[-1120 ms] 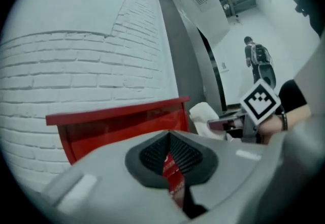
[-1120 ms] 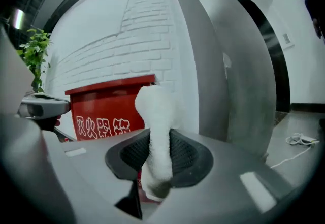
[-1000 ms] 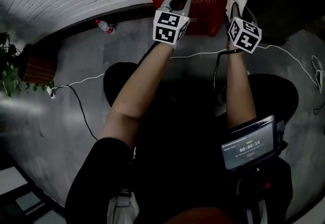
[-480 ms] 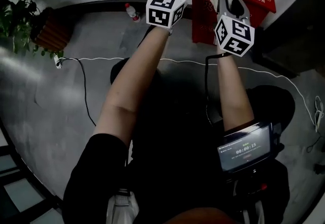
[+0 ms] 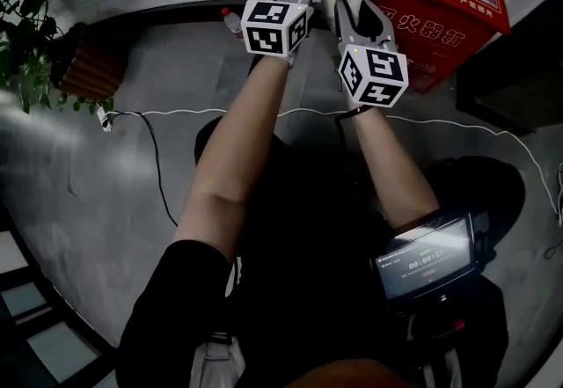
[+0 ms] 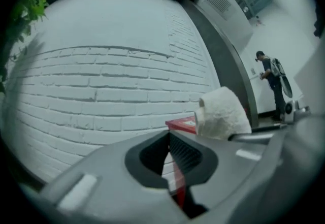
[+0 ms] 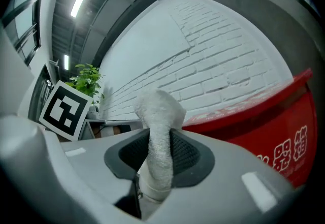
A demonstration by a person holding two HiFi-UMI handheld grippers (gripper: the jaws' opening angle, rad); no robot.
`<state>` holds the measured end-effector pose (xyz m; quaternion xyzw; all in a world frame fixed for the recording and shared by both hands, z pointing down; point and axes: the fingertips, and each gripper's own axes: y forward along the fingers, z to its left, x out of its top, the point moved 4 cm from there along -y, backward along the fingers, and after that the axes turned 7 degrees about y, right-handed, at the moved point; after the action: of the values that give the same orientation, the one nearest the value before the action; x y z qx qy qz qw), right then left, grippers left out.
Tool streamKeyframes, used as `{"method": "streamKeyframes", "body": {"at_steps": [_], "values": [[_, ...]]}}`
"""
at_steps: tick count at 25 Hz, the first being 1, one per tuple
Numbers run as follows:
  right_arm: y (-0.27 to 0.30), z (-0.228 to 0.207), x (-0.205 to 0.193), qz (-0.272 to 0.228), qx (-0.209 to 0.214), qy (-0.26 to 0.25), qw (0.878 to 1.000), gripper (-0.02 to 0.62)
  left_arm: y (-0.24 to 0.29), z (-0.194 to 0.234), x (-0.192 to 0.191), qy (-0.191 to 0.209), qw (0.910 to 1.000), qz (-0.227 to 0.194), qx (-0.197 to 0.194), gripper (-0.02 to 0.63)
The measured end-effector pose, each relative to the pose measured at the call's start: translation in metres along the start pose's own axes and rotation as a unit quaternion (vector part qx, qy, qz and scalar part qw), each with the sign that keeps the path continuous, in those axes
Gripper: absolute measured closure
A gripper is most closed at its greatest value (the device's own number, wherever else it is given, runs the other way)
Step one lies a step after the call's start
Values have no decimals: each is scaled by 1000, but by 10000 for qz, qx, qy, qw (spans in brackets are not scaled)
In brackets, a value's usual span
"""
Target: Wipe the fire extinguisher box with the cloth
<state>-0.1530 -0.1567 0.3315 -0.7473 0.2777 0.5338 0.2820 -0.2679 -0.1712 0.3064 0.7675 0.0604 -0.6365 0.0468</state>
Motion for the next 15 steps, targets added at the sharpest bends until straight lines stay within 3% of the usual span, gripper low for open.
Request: {"method": "streamKeyframes", "body": {"at_steps": [9, 15], "values": [[48, 9, -35, 240, -74, 844, 9961, 485, 23, 29, -16, -346, 9994, 58, -29, 606], [76, -8, -55, 76, -524, 1670, 9845, 489, 30, 44, -21, -379, 9990, -30, -232, 606]]}}
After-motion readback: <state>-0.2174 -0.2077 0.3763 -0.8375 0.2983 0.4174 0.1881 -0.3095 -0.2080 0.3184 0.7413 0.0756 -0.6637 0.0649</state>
